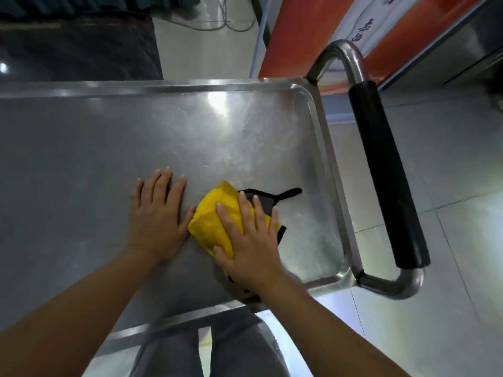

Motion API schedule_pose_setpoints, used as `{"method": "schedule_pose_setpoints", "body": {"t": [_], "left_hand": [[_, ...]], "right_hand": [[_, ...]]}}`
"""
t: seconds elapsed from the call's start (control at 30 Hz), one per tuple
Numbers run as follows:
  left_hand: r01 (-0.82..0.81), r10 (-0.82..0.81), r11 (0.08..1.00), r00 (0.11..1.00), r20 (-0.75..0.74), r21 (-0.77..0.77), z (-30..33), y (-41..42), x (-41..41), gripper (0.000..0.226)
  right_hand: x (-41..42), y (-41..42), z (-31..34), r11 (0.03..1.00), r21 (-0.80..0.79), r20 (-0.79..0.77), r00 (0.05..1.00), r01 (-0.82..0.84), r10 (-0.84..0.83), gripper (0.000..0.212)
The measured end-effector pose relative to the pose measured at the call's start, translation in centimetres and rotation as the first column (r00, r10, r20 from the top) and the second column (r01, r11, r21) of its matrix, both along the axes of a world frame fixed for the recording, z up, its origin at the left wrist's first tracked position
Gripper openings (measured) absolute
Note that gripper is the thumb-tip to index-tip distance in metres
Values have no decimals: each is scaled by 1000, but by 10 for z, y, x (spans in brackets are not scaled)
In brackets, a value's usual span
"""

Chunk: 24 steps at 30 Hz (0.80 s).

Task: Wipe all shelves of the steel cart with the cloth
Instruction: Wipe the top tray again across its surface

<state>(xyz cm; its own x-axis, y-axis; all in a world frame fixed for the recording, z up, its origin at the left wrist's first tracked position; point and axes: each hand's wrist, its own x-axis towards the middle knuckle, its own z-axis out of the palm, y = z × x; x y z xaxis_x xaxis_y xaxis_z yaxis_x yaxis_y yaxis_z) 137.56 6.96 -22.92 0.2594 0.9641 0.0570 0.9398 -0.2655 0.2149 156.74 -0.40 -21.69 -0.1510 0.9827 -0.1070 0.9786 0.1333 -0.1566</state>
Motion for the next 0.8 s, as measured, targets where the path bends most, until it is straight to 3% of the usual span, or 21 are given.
{"method": "schedule_pose_setpoints", "body": {"t": [0.07, 0.1, 0.17, 0.23, 0.47, 0.53, 0.63, 0.67, 0.7, 0.8], "left_hand": [[-8, 8, 1000, 1000, 15, -17, 2, 0, 0, 58], [-9, 9, 1000, 1000, 15, -26, 4, -1, 0, 58], [-7, 7, 999, 1000, 7, -41, 7, -3, 1, 58], [1, 0, 998, 1000, 7, -70, 12, -3, 0, 59], [191, -194, 964, 981, -2, -184, 29, -25, -71, 59], [159, -166, 968, 986, -18, -193, 28, -51, -114, 59], [126, -147, 979, 981, -127, -161, 21, -107, -183, 61], [113, -137, 982, 979, -150, -153, 19, -123, -199, 61], [94, -117, 984, 982, -151, -150, 18, -133, -210, 61], [40, -56, 989, 992, -110, -142, 13, -140, -215, 58]], "right_hand": [[16, -11, 1, 997, 9, 7, 997, -77, 77, 76], [28, -18, 3, 999, -2, 7, 999, -35, 35, 75], [53, -35, 7, 970, -36, 13, 971, 240, -239, 74], [71, -54, 12, 856, -62, 52, 859, 513, -510, 76], [66, -61, 11, 706, -97, 89, 712, 702, -696, 72], [55, -50, 9, 623, -87, 75, 628, 778, -774, 73], [14, -29, 10, 378, -161, 5, 384, 912, -923, 75], [-6, -25, 10, 347, -175, -13, 350, 922, -937, 76], [-27, -25, 9, 373, -163, -17, 375, 914, -927, 76], [-97, -46, 4, 591, -99, -5, 593, 801, -805, 78]]}}
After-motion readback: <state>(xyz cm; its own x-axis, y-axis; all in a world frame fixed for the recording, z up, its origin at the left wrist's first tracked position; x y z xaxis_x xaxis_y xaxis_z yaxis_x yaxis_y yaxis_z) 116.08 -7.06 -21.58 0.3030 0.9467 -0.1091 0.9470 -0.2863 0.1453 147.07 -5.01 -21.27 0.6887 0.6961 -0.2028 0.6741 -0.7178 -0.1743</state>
